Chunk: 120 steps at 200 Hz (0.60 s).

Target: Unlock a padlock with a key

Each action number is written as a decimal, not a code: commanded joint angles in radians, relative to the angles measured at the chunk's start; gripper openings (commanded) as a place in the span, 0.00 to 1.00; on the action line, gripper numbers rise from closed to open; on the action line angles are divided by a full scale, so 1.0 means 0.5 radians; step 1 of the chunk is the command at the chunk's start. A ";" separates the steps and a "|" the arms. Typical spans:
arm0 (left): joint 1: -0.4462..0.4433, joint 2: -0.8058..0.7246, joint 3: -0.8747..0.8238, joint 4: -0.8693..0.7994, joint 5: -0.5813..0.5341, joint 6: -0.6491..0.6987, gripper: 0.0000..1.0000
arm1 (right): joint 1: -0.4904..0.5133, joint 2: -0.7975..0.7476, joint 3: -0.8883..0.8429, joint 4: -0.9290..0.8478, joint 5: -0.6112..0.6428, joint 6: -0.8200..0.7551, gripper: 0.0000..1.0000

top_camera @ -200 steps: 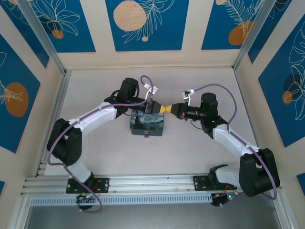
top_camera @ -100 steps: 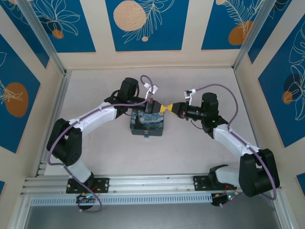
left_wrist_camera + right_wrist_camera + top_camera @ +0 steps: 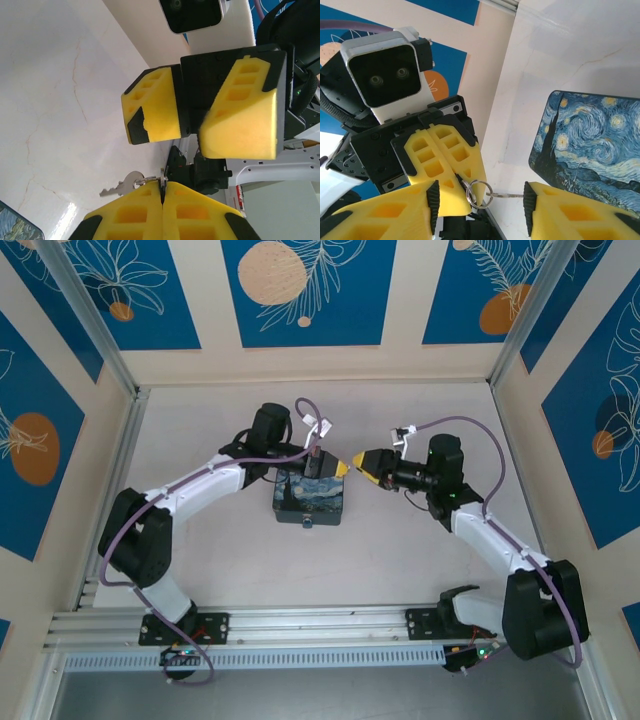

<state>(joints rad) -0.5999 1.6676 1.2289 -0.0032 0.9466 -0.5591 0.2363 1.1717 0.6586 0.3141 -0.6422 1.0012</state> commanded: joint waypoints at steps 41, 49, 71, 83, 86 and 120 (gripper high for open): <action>0.017 0.032 0.121 -0.108 0.090 0.030 0.00 | -0.008 -0.264 -0.019 -0.539 0.176 -0.788 0.56; 0.015 0.042 0.150 -0.146 0.103 0.051 0.00 | 0.001 -0.291 -0.038 -0.536 0.202 -0.846 0.57; 0.016 0.089 0.222 -0.206 0.170 0.070 0.00 | 0.050 -0.315 -0.065 -0.517 0.280 -0.953 0.57; 0.017 0.117 0.258 -0.237 0.202 0.079 0.00 | 0.091 -0.300 -0.057 -0.512 0.323 -1.007 0.56; 0.015 0.124 0.266 -0.246 0.207 0.079 0.00 | 0.100 -0.295 -0.052 -0.512 0.329 -1.019 0.56; 0.013 0.152 0.336 -0.312 0.253 0.096 0.00 | 0.169 -0.216 0.048 -0.556 0.404 -1.146 0.56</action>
<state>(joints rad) -0.5995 1.7256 1.3510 -0.1112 1.0172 -0.5423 0.3027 1.0420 0.6441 0.0700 -0.4889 0.5266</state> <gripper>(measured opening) 0.047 0.561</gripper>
